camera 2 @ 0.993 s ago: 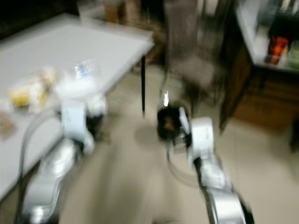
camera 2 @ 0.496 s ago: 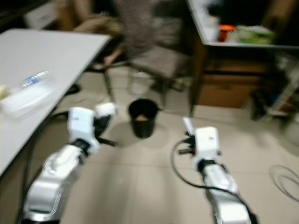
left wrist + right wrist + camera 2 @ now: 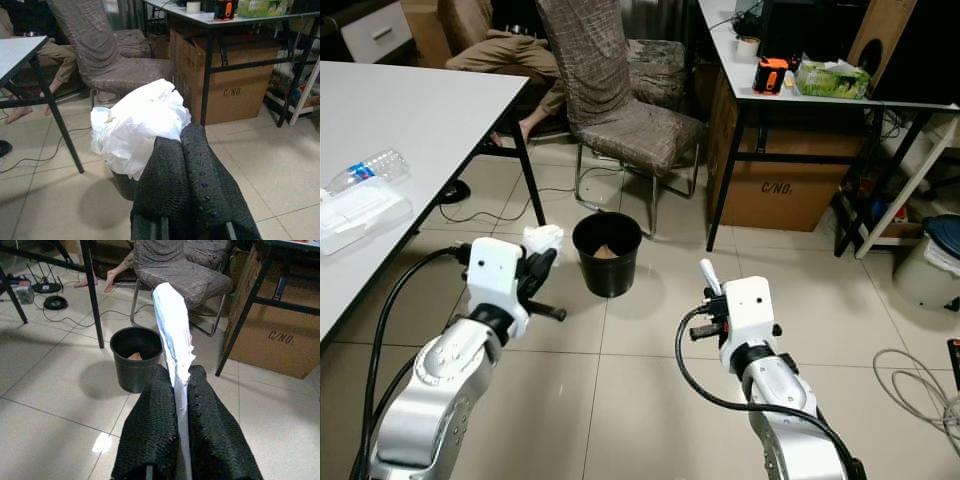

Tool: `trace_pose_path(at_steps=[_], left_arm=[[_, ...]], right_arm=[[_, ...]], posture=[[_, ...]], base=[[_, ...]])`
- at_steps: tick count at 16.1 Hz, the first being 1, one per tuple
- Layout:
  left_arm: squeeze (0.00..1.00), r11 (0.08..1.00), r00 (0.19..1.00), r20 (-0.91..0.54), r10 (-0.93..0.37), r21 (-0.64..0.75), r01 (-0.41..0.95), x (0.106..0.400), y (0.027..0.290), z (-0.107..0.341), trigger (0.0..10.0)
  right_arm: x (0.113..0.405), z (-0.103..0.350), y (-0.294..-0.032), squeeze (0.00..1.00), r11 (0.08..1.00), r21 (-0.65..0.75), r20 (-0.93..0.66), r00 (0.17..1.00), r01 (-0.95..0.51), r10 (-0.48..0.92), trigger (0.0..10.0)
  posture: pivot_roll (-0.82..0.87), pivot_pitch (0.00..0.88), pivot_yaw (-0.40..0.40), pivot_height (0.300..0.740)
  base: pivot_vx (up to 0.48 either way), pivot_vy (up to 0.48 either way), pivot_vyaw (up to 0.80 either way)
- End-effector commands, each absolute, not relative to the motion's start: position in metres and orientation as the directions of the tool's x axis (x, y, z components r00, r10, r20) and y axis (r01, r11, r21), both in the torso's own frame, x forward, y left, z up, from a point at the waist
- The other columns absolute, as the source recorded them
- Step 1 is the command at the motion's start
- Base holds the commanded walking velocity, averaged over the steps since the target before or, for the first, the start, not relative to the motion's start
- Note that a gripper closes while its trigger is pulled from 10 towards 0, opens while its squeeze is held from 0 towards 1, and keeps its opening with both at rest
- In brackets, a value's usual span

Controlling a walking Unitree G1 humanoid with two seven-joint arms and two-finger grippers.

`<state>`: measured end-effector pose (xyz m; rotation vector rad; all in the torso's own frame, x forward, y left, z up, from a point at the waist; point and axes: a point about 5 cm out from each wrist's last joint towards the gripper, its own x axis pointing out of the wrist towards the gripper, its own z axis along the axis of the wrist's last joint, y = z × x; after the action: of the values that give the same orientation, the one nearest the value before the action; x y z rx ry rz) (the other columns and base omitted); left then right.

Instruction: Picking trash to rubbish bin

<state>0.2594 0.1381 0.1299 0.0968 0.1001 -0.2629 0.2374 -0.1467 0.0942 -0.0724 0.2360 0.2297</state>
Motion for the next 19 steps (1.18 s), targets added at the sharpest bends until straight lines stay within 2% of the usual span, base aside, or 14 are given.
trace_pose_path(at_steps=[1,15,19], left_arm=[[0.0,0.957,0.959,-0.119,-0.256,0.109,0.269,0.2579,0.1378,0.1271,10.0],[0.0,0.954,0.955,-0.118,-0.271,0.098,0.283,0.2596,0.1365,0.1243,10.0],[0.0,0.956,0.957,-0.113,-0.267,0.095,0.277,0.2614,0.1378,0.125,10.0]], right_arm=[[0.2391,0.0958,-0.1472,0.0,0.97,-0.056,-0.23,0.948,-0.237,0.219,10.0],[0.2433,0.0932,-0.1478,0.0,0.971,-0.064,-0.22,0.952,-0.232,0.213,10.0],[0.2464,0.0902,-0.15,0.0,0.962,-0.15,-0.231,0.954,-0.229,0.192,10.0]], posture=[[-0.17,0.0,-0.024,0.74],[-0.17,0.0,-0.015,0.74],[-0.17,0.0,-0.019,0.74]], base=[[0.296,0.0,0.0],[0.367,0.0,0.0],[0.407,0.0,0.0]])
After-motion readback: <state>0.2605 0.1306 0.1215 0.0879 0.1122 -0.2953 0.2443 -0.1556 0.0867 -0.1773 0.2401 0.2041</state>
